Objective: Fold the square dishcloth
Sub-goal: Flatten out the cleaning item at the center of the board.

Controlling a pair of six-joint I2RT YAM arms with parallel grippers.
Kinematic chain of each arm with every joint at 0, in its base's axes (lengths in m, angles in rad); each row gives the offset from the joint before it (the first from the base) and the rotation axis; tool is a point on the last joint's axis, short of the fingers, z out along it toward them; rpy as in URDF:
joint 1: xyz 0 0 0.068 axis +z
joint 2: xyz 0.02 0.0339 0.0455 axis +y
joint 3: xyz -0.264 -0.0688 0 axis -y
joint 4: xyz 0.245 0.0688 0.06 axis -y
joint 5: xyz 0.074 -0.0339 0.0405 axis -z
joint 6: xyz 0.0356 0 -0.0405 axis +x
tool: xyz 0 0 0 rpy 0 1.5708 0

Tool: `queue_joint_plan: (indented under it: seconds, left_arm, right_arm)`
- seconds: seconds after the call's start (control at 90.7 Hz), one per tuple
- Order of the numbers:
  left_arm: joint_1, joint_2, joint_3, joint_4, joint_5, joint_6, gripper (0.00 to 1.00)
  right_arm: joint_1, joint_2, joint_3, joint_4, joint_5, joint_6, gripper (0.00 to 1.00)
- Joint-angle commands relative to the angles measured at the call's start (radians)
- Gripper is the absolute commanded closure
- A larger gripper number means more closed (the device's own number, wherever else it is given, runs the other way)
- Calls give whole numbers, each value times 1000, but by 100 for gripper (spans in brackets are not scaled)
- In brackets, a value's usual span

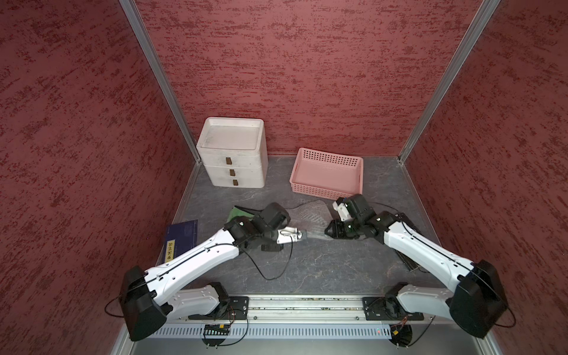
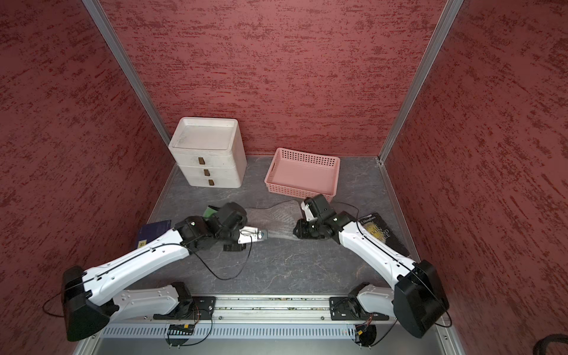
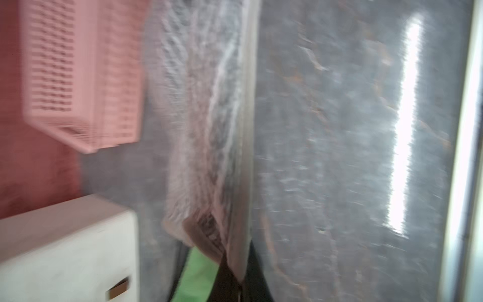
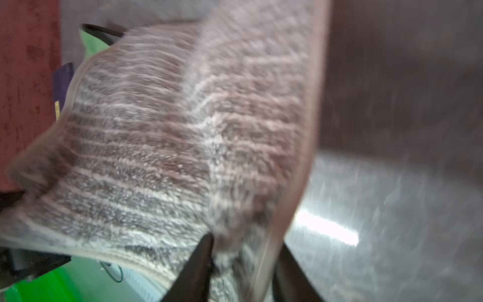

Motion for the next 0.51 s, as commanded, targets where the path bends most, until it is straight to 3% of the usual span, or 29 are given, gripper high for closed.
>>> queue_joint_plan:
  seconds: [0.0, 0.121, 0.242, 0.342, 0.496]
  left_arm:
    - [-85, 90, -112, -89, 3, -111, 100]
    - [-98, 170, -102, -43, -9, -148, 100]
    - [-96, 162, -86, -38, 1, -158, 100]
    - [-88, 115, -91, -38, 6, -150, 100]
    - [-23, 51, -97, -31, 57, -108, 100]
  right_arm:
    - [32, -134, -110, 19, 16, 105, 30]
    - [35, -289, -128, -139, 87, 111, 18]
    - [35, -362, -104, -171, 119, 127, 17]
    - [75, -307, -124, -95, 103, 143, 18]
    - [219, -177, -128, -11, 123, 146, 26]
